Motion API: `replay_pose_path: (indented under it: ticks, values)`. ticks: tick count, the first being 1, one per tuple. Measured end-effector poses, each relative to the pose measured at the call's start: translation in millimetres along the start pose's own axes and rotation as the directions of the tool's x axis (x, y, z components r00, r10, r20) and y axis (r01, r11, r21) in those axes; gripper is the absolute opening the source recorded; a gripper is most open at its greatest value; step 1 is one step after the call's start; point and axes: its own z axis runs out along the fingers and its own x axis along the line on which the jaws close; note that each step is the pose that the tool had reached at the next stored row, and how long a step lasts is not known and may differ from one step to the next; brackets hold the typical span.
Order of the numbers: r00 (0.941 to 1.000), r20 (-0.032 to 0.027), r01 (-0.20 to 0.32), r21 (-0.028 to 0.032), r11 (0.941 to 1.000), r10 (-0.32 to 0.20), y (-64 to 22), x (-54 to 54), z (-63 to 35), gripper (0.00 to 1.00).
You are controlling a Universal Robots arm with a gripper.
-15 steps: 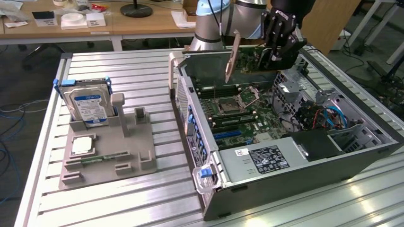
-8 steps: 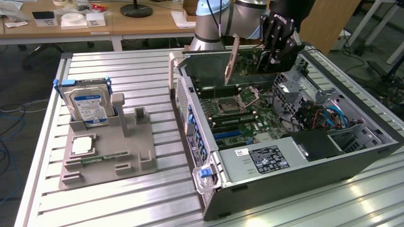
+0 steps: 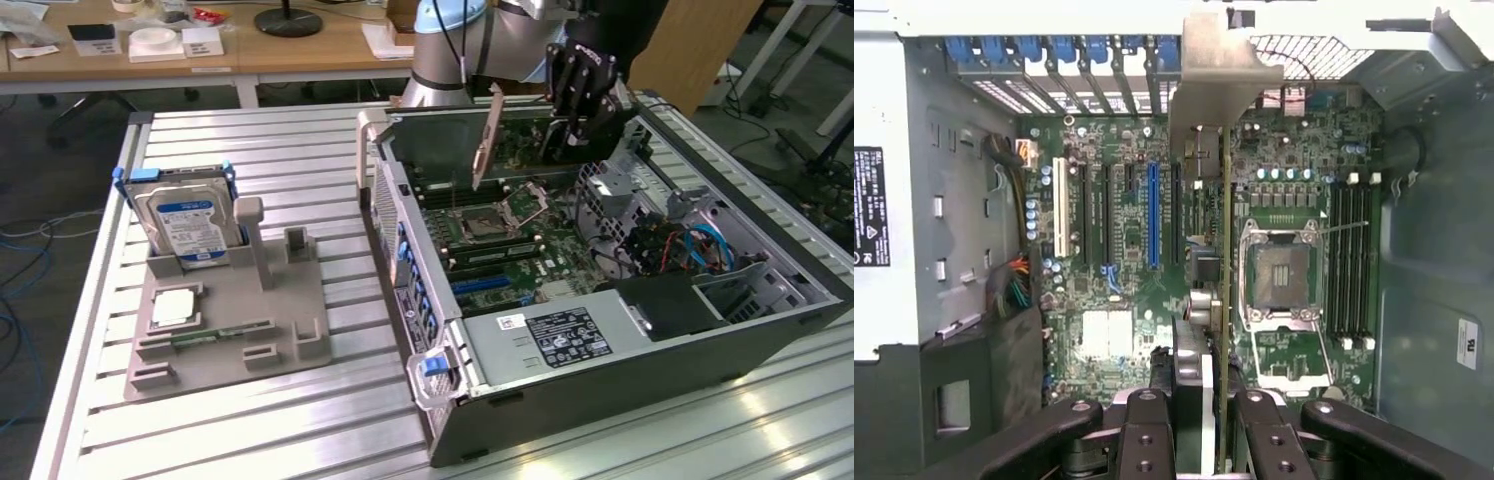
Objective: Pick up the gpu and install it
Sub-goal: 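Insert the gpu into the slot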
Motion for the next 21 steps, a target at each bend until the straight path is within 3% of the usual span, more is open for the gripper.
replay_pose_path:
  ticks: [21]
  values:
    - [1.0,-0.0001,0.002,0.0002,1.0,-0.002,8.8,1.5,36.5,0.28]
